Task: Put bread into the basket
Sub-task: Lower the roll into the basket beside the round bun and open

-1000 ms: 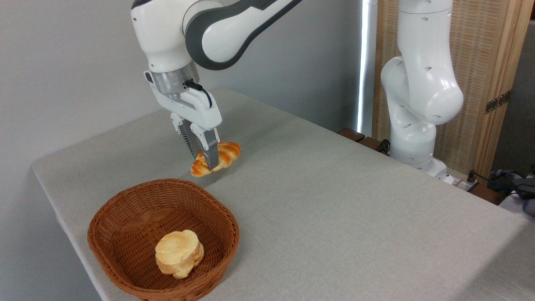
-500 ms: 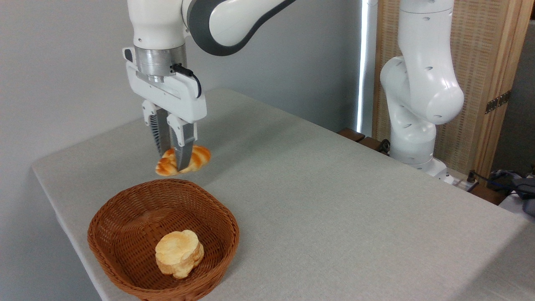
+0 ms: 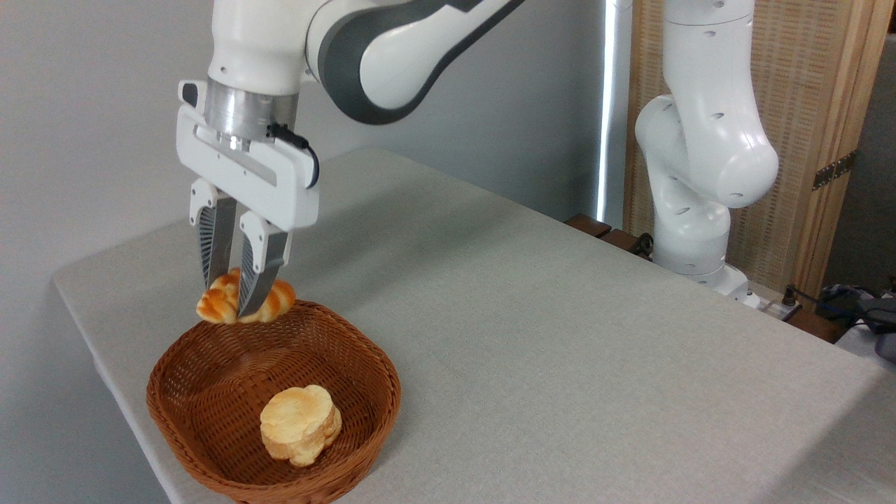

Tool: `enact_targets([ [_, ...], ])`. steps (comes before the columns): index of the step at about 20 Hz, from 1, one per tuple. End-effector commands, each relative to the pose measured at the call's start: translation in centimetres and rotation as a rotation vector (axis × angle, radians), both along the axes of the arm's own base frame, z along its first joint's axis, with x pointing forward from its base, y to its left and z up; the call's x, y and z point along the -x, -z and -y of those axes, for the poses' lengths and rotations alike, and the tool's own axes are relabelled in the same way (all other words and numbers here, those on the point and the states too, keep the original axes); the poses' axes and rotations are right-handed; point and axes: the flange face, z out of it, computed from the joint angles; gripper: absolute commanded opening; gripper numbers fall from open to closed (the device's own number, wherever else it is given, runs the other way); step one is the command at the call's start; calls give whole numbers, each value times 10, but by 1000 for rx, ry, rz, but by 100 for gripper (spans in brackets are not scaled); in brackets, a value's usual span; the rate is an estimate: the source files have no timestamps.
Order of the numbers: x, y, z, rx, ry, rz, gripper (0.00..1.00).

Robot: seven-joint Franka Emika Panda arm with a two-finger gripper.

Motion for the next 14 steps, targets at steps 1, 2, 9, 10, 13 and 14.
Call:
enact_targets([
  [1,-13,13,-18,-37,35,19,63],
  [2,-17,15,-25,-45,38,31,63],
  [9,-33,51,-24,-71,41,48,88],
  [10,-34,53,-24,-70,41,47,100],
  [13,-34,54,-23,-70,41,43,100],
  [14,-34,55,-22,-68,41,43,100],
])
